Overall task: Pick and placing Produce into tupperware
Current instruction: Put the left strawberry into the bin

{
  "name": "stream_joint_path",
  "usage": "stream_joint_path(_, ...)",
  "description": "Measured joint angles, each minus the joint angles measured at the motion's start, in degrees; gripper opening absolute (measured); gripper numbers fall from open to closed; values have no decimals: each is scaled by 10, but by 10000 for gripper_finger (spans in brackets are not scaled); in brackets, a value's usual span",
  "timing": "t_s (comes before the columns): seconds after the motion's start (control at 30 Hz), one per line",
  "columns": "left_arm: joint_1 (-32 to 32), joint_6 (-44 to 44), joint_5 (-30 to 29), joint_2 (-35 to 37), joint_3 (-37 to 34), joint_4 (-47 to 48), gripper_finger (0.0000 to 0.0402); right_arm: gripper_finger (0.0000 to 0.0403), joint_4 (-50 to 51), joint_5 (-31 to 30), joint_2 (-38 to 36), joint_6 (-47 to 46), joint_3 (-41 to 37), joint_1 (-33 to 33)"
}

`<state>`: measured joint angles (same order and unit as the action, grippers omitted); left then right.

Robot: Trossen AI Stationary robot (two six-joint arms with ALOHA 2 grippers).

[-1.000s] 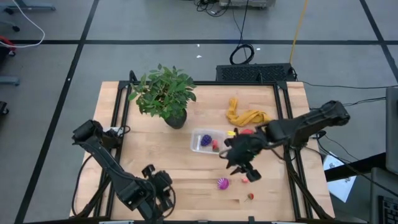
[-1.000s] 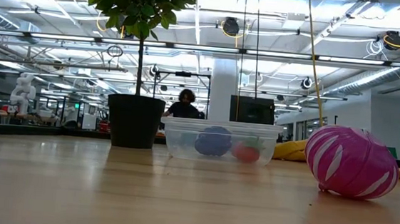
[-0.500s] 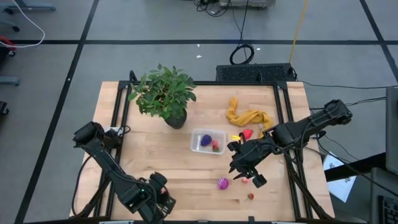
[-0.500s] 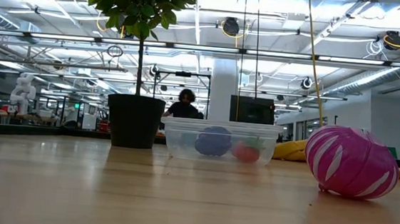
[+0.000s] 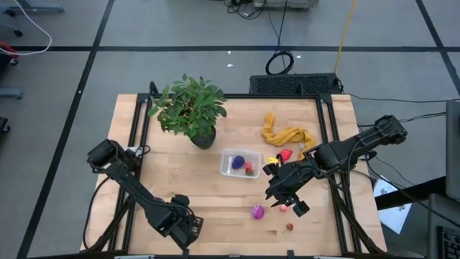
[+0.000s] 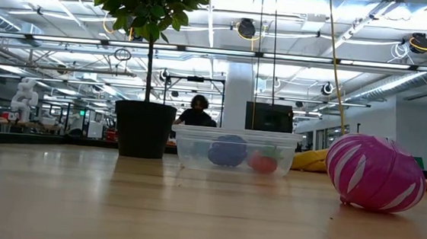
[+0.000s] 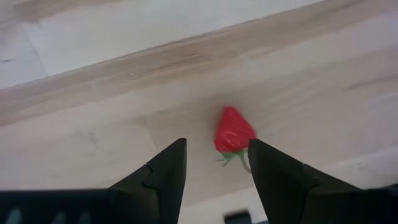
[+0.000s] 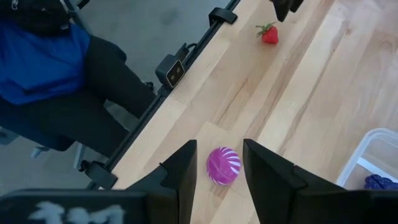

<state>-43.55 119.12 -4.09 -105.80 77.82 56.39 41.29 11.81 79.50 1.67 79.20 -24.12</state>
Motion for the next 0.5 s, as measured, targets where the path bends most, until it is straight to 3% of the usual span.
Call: stream_joint_path(0.5, 0, -6, -13, 0, -51, -110, 177, 118, 1, 0, 0, 1, 0, 0)
